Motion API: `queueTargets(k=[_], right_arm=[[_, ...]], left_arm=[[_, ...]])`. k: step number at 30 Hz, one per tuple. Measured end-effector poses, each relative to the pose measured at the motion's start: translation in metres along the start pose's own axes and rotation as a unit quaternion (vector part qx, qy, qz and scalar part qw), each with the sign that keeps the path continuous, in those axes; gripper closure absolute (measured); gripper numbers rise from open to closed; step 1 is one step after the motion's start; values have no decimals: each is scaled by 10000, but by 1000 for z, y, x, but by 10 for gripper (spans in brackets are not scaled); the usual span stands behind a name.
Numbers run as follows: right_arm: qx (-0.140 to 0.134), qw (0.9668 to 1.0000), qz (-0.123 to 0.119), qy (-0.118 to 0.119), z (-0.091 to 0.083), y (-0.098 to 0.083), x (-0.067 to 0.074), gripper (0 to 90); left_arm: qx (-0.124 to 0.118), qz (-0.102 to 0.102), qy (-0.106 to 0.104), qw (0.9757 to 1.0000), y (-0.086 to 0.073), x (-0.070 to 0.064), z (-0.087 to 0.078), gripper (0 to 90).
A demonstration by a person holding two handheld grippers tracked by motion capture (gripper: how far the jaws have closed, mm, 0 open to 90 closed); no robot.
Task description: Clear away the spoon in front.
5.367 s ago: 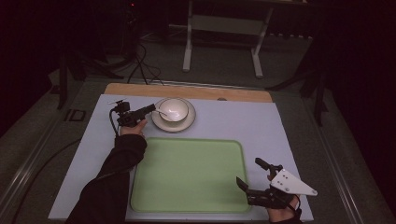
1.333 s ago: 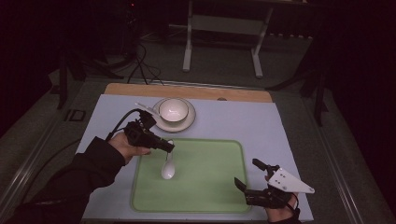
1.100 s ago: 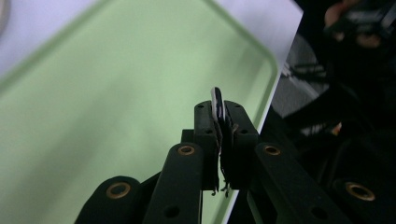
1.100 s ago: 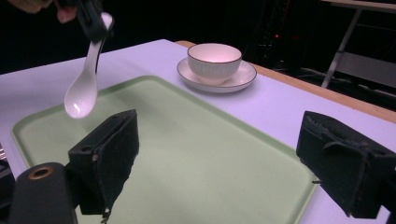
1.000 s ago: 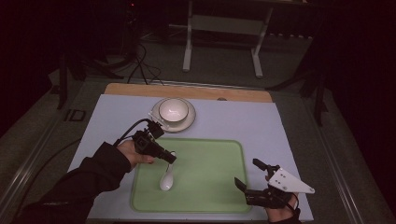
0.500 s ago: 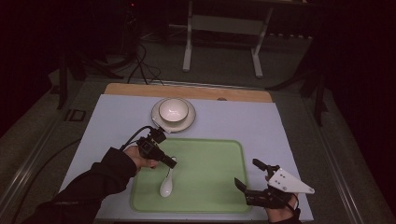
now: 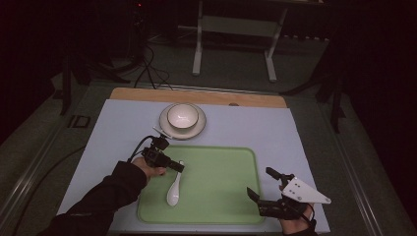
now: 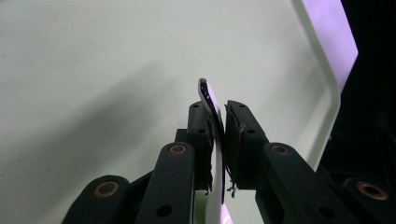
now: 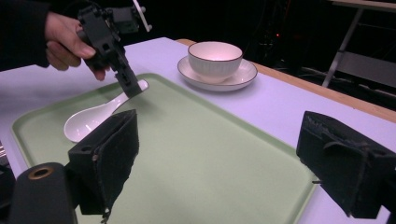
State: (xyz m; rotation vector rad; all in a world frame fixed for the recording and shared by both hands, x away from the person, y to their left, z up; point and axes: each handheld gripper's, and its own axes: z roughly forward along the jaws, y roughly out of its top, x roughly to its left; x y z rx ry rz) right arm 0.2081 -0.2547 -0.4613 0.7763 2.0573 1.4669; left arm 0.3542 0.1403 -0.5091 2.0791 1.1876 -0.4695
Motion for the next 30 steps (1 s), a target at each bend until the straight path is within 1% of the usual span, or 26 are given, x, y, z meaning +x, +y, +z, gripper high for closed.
queueTargets(k=[2,3,7,10,12,14,16,18,20,21,22,23,24,26,27,28,30], right_arm=[[-7,10000,9,-14,0,0,0,127],[-5,10000,18,-13,0,0,0,127],[11,10000,19,3,0,-1,0,127],[21,10000,12,19,0,0,0,127],[20,10000,11,15,0,0,0,127],[13,10000,9,18,0,0,0,127],[9,10000,9,21,0,0,0,127],[14,10000,12,25,0,0,0,127],[7,10000,10,32,0,0,0,127],[7,10000,12,33,0,0,1,127],[0,10000,13,31,0,0,1,127],[-4,10000,10,33,0,0,0,127],[-9,10000,14,30,0,0,0,127],[-7,10000,19,30,0,0,0,127],[-4,10000,13,34,0,0,0,127],[1,10000,15,36,0,0,0,127],[5,10000,17,42,0,0,1,127]], left_arm=[[-70,-143,14,9999,-2,7,3,785],[-70,-194,16,9998,-3,10,3,785],[-202,-400,73,9990,-7,22,6,784],[-295,-519,167,9981,-10,28,8,764],[-324,-535,250,9977,-12,31,10,726],[-381,-553,271,9974,-13,32,10,704],[-417,-495,365,9972,-13,30,10,690],[-472,-431,580,9963,-13,28,7,659],[-568,-355,816,9944,-12,26,4,635],[-657,-335,881,9934,-11,25,2,636],[-692,-331,898,9930,-11,24,0,660],[-721,-260,953,9925,-11,21,-1,682],[-723,-236,909,9930,-11,19,-2,738],[-729,-211,903,9930,-11,17,-2,823],[-638,-131,837,9944,-11,11,1,864],[-581,-98,781,9952,-11,9,3,882],[-490,-31,700,9963,-11,4,8,887]])
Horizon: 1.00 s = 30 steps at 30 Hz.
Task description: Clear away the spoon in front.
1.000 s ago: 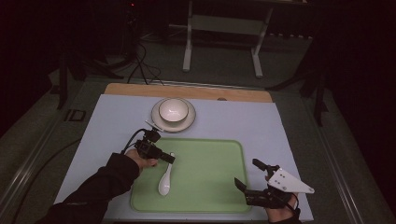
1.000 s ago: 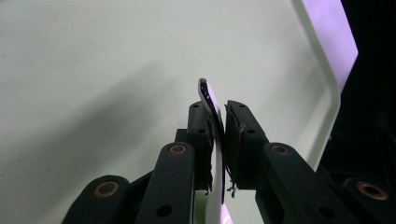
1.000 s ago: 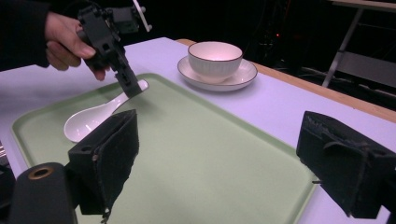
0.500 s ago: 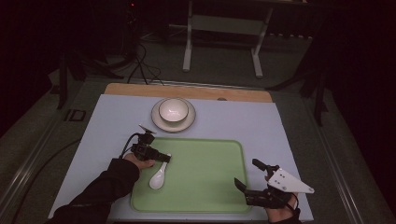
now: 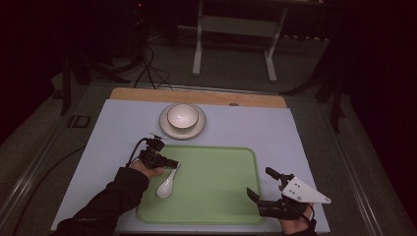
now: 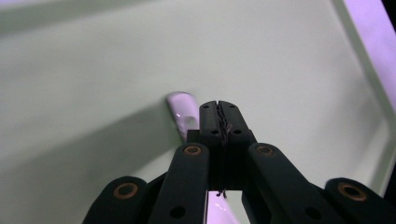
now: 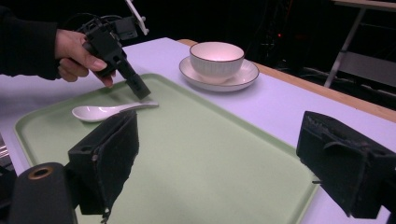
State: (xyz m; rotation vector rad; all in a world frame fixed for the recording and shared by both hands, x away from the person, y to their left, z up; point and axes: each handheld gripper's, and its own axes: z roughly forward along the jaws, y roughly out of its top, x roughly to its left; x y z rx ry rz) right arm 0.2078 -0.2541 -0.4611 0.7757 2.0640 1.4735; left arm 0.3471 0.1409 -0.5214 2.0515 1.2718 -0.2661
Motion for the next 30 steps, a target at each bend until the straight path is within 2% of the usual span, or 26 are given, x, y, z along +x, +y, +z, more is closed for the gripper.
queueTargets(k=[6,12,23,30], right_arm=[[7,10000,0,-1,0,0,0,127],[11,10000,0,2,0,0,-1,127],[20,10000,17,22,1,-1,0,127],[20,10000,25,33,1,0,0,127]], left_arm=[[253,199,23,9995,0,-8,12,888],[338,287,227,9988,0,-6,14,889],[224,126,458,9986,-2,6,2,888],[122,96,481,9987,-1,7,-3,887]])
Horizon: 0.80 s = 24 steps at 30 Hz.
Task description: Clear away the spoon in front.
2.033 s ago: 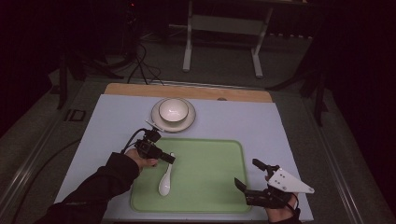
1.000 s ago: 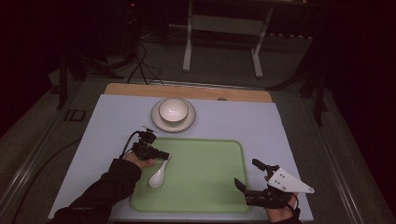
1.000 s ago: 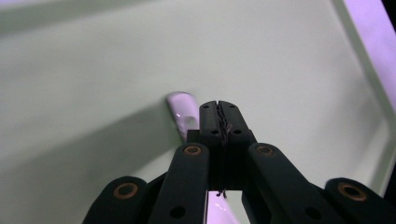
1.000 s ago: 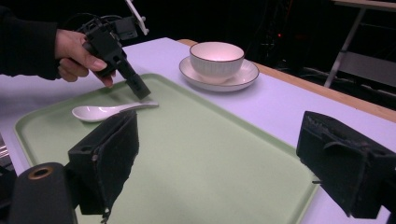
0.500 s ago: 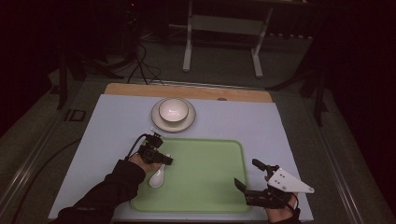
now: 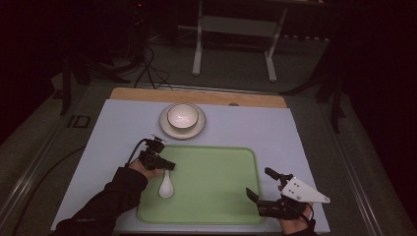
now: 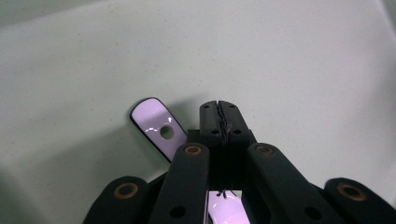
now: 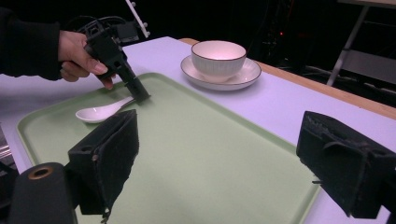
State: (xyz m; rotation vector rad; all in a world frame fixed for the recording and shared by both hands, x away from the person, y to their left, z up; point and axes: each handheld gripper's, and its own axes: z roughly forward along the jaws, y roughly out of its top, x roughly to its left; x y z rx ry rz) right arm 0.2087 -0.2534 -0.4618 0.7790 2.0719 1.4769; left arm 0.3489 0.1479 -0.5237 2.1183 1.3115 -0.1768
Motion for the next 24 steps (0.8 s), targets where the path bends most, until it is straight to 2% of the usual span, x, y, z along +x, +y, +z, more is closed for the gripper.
queueTargets(k=[1,4,5,6,8,9,10,12,13,14,16,17,19,24], right_arm=[[-2,10000,-3,-3,0,0,0,127],[-6,10000,-2,-2,0,0,0,127],[-7,10000,-3,-3,0,0,0,128],[-6,10000,1,-6,0,0,0,128],[-2,10000,2,-6,0,0,0,127],[-2,10000,2,-6,0,0,0,127],[3,10000,5,-4,0,0,0,127],[-5,10000,-6,1,0,0,0,127],[-5,10000,-6,1,0,0,0,127],[-6,10000,-14,2,0,0,0,127],[-7,10000,-16,-1,0,0,0,127],[0,10000,-4,6,0,0,0,127],[9,10000,2,6,1,0,1,127],[9,10000,-4,7,1,0,1,127]], left_arm=[[-48,38,-79,10000,0,-1,-1,886],[-203,103,-77,9997,2,-4,-5,844],[-375,256,-151,9989,3,-7,-10,811],[-434,334,-53,9985,4,-10,-13,781],[-670,568,-23,9961,4,-14,-18,713],[-670,568,-23,9961,4,-14,-18,659],[-799,676,140,9944,5,-17,-23,619],[-940,756,41,9927,5,-20,-28,585],[-940,756,41,9927,5,-20,-28,561],[-1082,910,38,9899,4,-23,-33,521],[-1082,910,38,9899,4,-23,-33,489],[-1199,1002,40,9877,3,-27,-37,428],[-1318,1055,-46,9856,2,-33,-43,359],[-1398,1111,-104,9839,1,-39,-52,302]])
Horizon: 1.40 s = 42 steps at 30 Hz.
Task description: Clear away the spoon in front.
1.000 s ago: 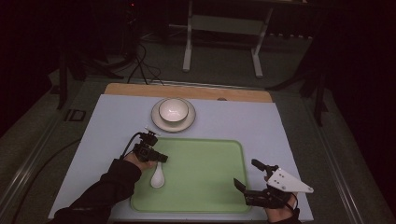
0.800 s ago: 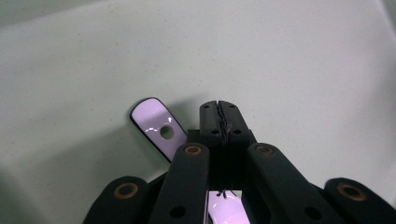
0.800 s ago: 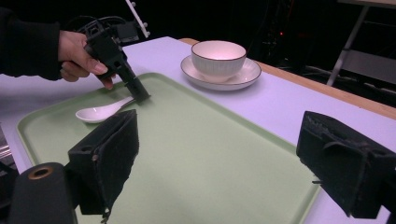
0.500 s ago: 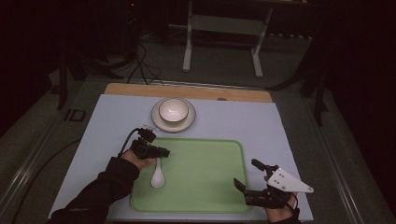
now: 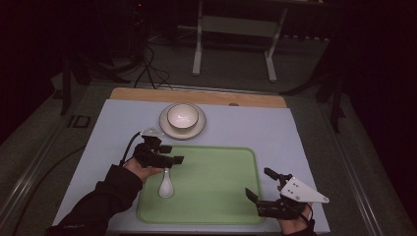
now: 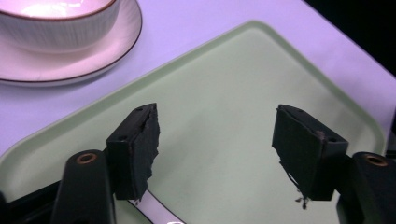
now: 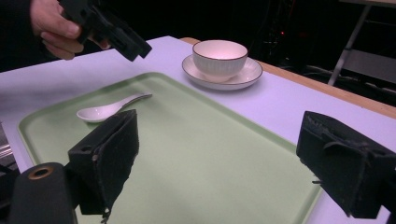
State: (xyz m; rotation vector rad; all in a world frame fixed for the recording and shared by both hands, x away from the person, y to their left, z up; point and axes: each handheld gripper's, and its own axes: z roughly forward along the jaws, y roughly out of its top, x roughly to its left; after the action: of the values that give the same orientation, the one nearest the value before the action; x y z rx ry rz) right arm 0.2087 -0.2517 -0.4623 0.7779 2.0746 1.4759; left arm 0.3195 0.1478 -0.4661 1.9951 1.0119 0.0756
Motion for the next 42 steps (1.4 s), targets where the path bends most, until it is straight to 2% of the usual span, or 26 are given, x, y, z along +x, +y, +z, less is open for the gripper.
queueTargets(k=[3,7,10,12,13,14,15,20,23,25,27,34,35,38,40,42], right_arm=[[-3,10000,-5,3,0,0,0,127],[9,10000,1,13,0,0,0,127],[36,10000,4,18,1,0,0,127],[37,10000,-6,29,2,0,1,127],[39,10000,-11,31,2,0,1,127],[45,10000,-16,39,2,0,1,127],[46,10000,-12,44,2,0,1,127],[53,10000,-12,56,2,0,1,127],[58,10000,-7,61,2,0,2,127],[61,10000,-8,60,3,0,2,127],[62,10000,-17,58,3,0,2,127],[78,10000,-14,60,3,-1,2,127],[75,10000,-16,62,3,-1,2,127],[74,9999,-13,75,3,-1,1,128],[78,9999,-14,74,3,-1,1,128],[89,9999,-15,75,3,-2,1,128]], left_arm=[[-54,29,-35,10000,2,-4,-7,275],[-94,218,51,9997,1,-12,-17,264],[-137,234,47,9996,0,-14,-22,230],[-258,235,-69,9994,-2,-17,-30,223],[-287,292,-239,9989,-4,-17,-34,215],[-297,282,-298,9987,-4,-17,-36,150],[-302,314,-344,9985,-6,-18,-39,148],[-379,354,-357,9980,-11,-20,-47,141],[-513,447,-337,9971,-18,-21,-53,64],[-564,586,-345,9961,-22,-21,-55,16],[-684,650,-299,9951,-27,-20,-57,10],[-786,759,-369,9933,-41,-17,-61,7],[-788,823,-507,9922,-46,-15,-61,7],[-847,902,-671,9900,-52,-14,-62,7],[-896,893,-714,9894,-56,-13,-63,7],[-882,865,-708,9898,-60,-12,-63,8]])
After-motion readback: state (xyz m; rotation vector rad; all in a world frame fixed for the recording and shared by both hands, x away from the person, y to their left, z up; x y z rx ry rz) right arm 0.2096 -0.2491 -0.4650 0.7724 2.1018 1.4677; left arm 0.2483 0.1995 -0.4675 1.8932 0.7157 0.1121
